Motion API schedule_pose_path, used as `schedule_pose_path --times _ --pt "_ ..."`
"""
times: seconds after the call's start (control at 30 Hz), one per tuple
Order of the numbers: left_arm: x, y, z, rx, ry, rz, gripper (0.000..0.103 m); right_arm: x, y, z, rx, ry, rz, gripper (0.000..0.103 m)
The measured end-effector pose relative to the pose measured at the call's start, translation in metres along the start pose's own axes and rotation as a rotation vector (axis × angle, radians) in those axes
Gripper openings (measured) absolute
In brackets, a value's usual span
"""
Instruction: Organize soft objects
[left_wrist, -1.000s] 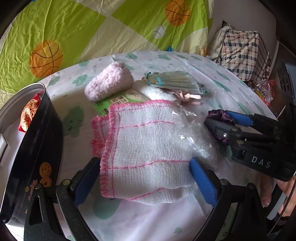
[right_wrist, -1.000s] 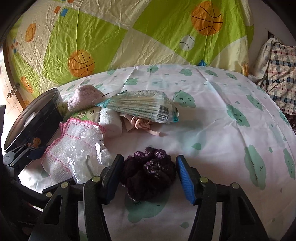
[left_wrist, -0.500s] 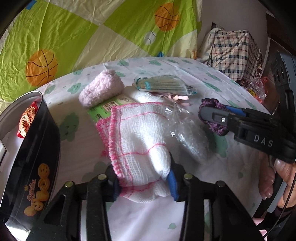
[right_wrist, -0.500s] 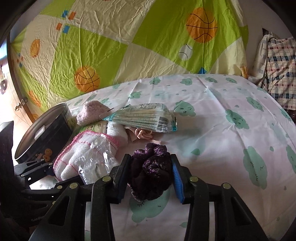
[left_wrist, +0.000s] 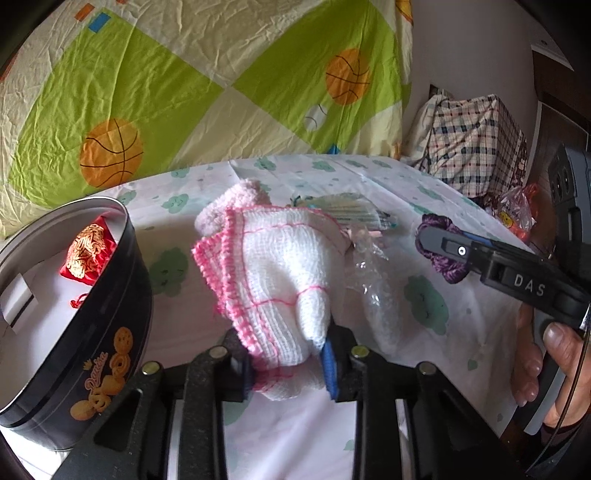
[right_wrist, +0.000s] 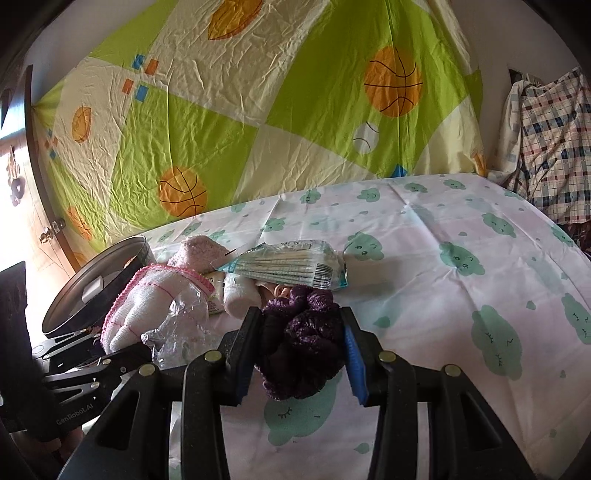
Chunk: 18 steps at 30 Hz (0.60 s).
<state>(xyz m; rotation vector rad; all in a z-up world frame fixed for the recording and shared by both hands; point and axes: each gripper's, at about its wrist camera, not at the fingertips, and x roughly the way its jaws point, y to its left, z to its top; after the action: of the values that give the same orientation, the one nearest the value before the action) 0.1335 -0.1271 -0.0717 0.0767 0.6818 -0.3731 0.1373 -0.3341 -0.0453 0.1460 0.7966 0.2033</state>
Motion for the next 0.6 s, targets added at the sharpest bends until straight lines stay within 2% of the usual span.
schedule_pose_path --times 0.2,0.6 --pt "-0.012 0.008 -0.001 -0.049 -0.078 0.013 0.027 -0.008 0.000 0.000 0.001 -0.048 0.005 0.044" --pt "-0.026 0.008 -0.004 -0.061 -0.177 0.046 0.027 -0.016 0.000 -0.001 -0.004 -0.092 0.010 0.044"
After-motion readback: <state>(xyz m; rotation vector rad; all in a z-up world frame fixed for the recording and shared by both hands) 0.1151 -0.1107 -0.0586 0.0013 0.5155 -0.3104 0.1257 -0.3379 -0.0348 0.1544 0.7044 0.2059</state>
